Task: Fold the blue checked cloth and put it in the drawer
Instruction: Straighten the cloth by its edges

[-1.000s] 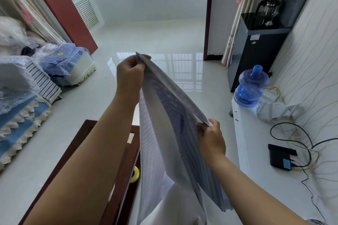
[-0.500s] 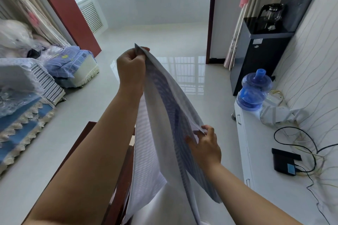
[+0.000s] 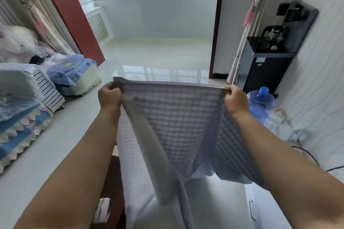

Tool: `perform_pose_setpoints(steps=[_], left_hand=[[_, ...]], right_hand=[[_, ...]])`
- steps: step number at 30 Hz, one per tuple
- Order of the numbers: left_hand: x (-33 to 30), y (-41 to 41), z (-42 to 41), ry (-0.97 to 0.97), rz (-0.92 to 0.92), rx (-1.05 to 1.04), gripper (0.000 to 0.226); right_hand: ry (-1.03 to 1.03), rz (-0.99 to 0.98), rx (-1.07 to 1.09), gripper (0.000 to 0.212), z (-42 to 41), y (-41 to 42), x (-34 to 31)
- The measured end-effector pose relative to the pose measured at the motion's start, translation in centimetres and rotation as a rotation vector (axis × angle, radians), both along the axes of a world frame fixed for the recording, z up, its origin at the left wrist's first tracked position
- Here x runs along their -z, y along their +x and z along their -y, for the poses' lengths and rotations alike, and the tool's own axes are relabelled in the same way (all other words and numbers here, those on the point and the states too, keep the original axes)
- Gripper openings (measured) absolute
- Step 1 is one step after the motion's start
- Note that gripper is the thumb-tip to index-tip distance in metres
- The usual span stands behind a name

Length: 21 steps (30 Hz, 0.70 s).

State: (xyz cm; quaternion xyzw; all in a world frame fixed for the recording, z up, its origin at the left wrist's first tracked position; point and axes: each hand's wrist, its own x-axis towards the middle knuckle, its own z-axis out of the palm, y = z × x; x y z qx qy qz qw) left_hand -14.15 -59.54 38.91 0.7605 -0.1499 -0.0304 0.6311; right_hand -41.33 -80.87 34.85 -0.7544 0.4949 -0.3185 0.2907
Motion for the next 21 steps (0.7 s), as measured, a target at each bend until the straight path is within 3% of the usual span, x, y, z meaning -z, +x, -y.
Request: perform_pose_setpoints(steps=[3, 5, 8, 11, 15, 19, 21], left_hand=[[0.2, 1.6, -1.3, -0.027, -0.11, -0.037, 0.025], [-0.4, 3.1, -2.0, -0.047, -0.146, -0.075, 0.029], [-1.7, 5.1, -2.7, -0.089, -0.151, -0.005, 0.03], [-2.1, 5.6, -3.3, -0.027, -0.001, 0.085, 0.018], [-0.7, 6.2, -4.0, 0.135, 0.197, 0.108, 0.012], [-0.1, 5.6, -3.6, -0.046, -0.079, 0.201, 0.018], [0.5, 5.2, -3.5, -0.114, -0.124, 0.237, 0.015]], right_hand=[[-0.152, 0.0, -0.163, 0.017, 0.2, 1.1, -4.1], [-0.145, 0.015, -0.296, 0.011, 0.4, 1.2, -5.9], [-0.045, -0.07, -0.417, 0.028, 0.8, 0.6, -7.1], [-0.02, -0.191, -0.481, 0.02, 0.7, -0.1, -7.5], [-0.096, -0.18, -0.454, 0.02, 0.5, -0.6, -7.8], [-0.062, -0.194, -0.451, 0.022, 0.9, -0.9, -8.0], [-0.006, -0.17, -0.444, 0.025, 1.2, -1.3, -7.9]])
